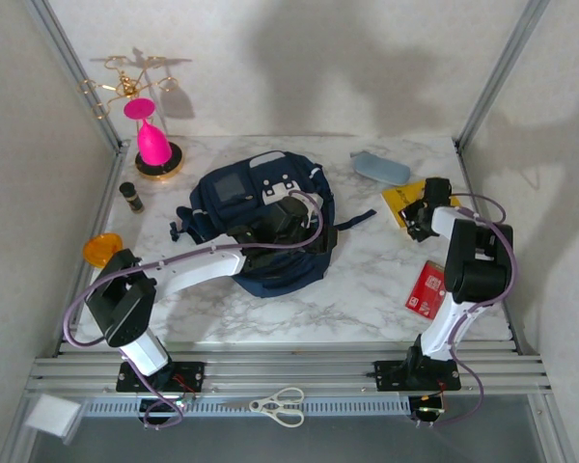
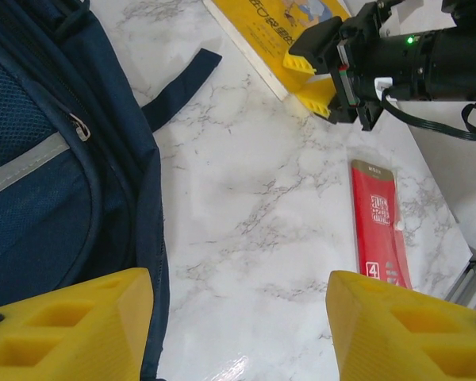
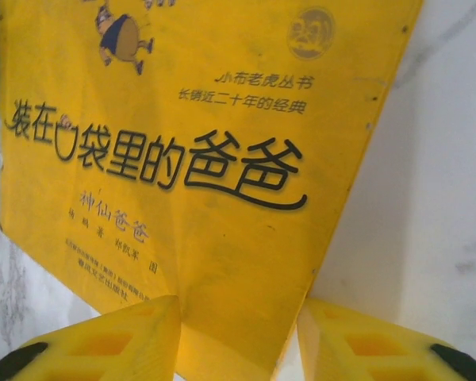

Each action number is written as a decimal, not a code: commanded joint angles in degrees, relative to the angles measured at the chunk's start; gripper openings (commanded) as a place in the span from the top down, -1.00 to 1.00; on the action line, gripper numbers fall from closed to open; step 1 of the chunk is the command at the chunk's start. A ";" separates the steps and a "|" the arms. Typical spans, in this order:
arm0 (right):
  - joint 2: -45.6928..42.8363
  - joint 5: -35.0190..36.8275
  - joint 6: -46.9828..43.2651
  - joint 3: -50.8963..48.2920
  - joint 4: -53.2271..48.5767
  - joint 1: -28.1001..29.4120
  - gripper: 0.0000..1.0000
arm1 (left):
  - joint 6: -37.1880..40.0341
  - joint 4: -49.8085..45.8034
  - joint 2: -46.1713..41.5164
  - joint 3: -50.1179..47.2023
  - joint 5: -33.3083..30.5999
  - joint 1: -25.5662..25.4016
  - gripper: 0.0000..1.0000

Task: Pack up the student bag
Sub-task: Move the book to the middle-right of the table.

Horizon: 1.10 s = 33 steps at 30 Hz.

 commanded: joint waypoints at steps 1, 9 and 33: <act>0.75 1.19 0.28 1.73 0.78 -0.06 0.28 | 1.11 0.35 0.56 1.58 0.65 -0.09 -0.20; 1.38 1.29 1.92 2.39 1.91 -0.37 0.77 | 1.19 -0.22 0.85 2.19 0.78 -0.09 -0.21; -26.72 -7.29 -5.71 -24.27 -9.51 -0.67 1.00 | -1.89 2.66 0.89 0.70 2.77 -0.18 -0.23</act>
